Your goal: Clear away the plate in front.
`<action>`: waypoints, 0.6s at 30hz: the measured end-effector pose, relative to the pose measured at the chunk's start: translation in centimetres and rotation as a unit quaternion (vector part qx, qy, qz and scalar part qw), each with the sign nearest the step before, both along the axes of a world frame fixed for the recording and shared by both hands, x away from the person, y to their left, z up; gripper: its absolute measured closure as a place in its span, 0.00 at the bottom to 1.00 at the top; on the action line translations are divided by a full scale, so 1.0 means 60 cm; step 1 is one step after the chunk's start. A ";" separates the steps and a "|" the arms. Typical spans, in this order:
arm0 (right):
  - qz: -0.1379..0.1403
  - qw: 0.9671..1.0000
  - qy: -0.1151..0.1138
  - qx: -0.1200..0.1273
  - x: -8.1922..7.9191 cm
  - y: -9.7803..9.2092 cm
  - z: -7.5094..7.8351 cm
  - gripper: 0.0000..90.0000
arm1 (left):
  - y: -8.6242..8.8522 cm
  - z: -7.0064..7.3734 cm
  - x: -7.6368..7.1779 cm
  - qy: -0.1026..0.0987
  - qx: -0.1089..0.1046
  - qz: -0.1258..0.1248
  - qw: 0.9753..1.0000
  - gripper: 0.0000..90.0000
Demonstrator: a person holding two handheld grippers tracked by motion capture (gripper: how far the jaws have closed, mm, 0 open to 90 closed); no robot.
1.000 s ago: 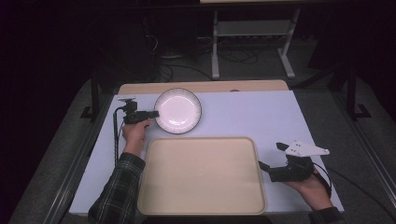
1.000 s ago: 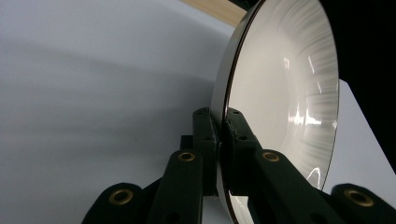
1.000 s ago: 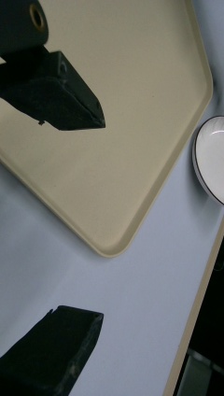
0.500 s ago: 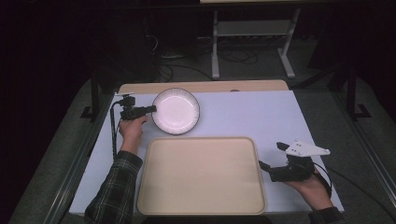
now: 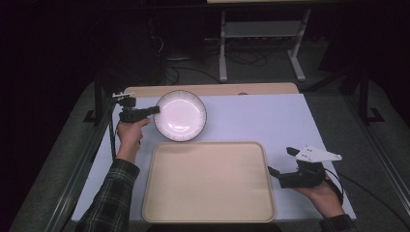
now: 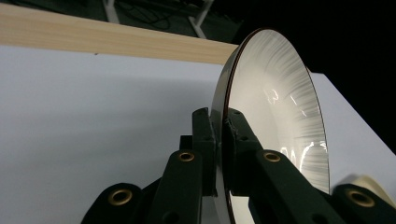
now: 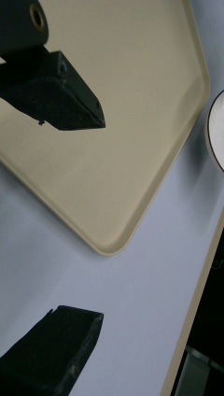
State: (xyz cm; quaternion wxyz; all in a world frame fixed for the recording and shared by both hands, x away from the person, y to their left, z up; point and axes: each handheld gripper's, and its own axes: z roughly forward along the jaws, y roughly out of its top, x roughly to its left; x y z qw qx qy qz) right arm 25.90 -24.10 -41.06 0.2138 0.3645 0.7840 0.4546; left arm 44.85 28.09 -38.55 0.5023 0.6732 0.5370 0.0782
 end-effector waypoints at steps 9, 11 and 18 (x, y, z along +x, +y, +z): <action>-0.001 1.000 0.000 0.000 0.000 0.000 0.000 0.06 | -0.012 0.021 -0.026 -0.012 0.006 -0.040 0.999 0.94; -0.001 1.000 0.000 0.000 -0.001 -0.001 0.001 0.06 | -0.014 0.024 -0.031 -0.012 0.009 -0.049 0.999 0.94; 0.000 1.000 0.002 0.000 -0.001 0.001 0.000 0.07 | -0.024 0.032 -0.052 -0.019 0.023 -0.074 0.997 0.94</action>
